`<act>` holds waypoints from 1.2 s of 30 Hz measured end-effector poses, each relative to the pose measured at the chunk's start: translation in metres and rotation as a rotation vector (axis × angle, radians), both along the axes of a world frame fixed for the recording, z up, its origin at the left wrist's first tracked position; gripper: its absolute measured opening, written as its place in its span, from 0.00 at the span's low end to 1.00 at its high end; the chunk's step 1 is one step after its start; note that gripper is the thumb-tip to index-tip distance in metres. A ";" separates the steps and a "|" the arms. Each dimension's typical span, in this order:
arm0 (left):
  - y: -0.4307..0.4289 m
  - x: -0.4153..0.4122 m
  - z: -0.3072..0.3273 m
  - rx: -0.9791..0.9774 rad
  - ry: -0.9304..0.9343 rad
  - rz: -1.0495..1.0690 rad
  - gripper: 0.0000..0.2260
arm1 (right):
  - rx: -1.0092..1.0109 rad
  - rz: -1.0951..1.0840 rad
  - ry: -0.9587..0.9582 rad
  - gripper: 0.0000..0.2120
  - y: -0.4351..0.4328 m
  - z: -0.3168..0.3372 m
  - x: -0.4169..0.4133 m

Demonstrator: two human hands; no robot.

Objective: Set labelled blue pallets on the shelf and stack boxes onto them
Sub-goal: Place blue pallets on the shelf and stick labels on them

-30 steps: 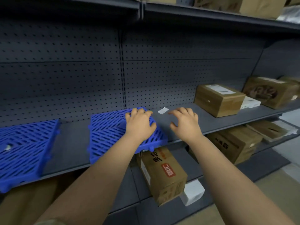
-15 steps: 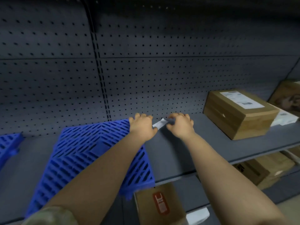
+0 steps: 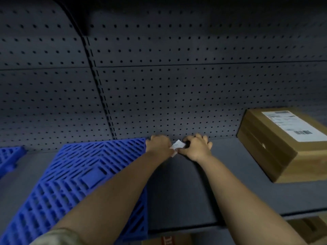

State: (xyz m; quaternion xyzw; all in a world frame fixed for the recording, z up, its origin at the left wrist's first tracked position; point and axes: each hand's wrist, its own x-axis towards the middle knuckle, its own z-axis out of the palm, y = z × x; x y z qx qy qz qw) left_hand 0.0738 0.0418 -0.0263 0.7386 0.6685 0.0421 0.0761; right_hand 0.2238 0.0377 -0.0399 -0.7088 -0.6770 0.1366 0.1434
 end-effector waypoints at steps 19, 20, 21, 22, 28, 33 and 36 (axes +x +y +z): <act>-0.139 -0.006 0.035 0.303 -1.287 0.477 0.08 | -0.002 0.097 1.213 0.04 -0.082 0.047 -0.005; -0.150 -0.009 0.036 0.328 -1.322 0.508 0.07 | -0.023 0.119 1.230 0.04 -0.090 0.050 -0.011; -0.160 -0.013 0.036 0.347 -1.345 0.533 0.07 | -0.045 0.136 1.245 0.05 -0.099 0.054 -0.017; -0.169 -0.019 0.035 0.361 -1.362 0.551 0.08 | -0.065 0.148 1.256 0.06 -0.106 0.056 -0.023; -0.209 -0.062 0.040 0.457 -1.439 0.557 0.10 | -0.137 0.151 1.224 0.04 -0.148 0.065 -0.060; -0.232 -0.112 0.039 0.466 -1.478 0.558 0.10 | -0.121 0.156 1.132 0.01 -0.178 0.062 -0.103; -0.242 -0.153 0.034 0.446 -1.425 0.497 0.10 | -0.072 0.195 1.066 0.03 -0.195 0.056 -0.136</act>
